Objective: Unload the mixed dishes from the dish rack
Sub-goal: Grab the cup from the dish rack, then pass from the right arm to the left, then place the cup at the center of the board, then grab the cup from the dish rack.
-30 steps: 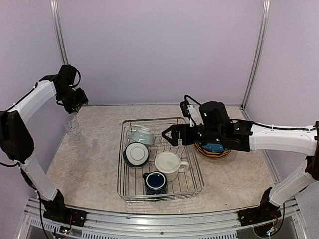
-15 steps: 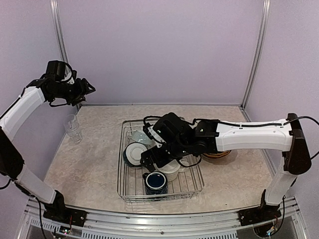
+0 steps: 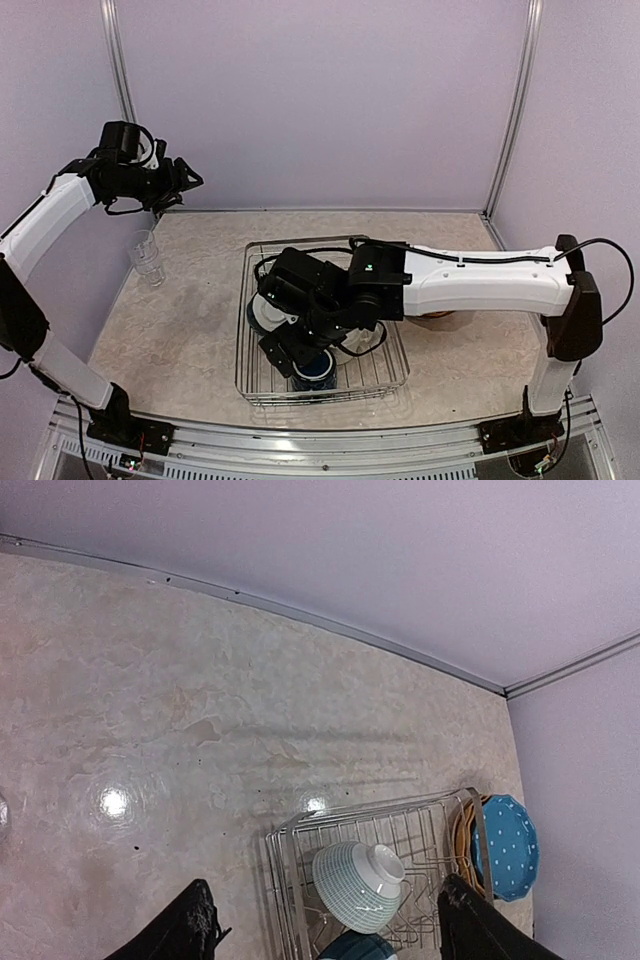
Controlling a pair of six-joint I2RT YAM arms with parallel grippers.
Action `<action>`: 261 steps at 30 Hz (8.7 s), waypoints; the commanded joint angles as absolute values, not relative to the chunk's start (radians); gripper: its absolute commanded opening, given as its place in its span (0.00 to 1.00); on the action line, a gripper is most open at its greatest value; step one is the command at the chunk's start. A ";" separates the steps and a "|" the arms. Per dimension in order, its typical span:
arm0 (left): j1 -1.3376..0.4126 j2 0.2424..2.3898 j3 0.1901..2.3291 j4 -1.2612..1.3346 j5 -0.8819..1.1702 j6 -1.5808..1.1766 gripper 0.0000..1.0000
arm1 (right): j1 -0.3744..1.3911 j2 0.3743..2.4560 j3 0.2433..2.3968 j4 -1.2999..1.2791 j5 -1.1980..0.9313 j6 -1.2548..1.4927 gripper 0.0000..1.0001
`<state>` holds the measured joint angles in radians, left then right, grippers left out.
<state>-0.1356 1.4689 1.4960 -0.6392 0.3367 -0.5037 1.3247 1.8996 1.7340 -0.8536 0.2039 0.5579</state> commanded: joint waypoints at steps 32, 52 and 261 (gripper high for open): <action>-0.140 1.511 1.517 -0.667 0.339 -0.483 0.99 | 1.315 2.016 1.637 -0.885 0.193 1.014 0.98; -0.165 1.541 1.533 -0.691 0.306 -0.466 0.99 | 1.322 1.895 1.580 -0.696 0.222 0.867 0.24; -0.311 1.657 1.639 -0.830 0.160 -0.383 0.66 | 1.023 1.658 1.292 -0.834 0.041 0.146 0.84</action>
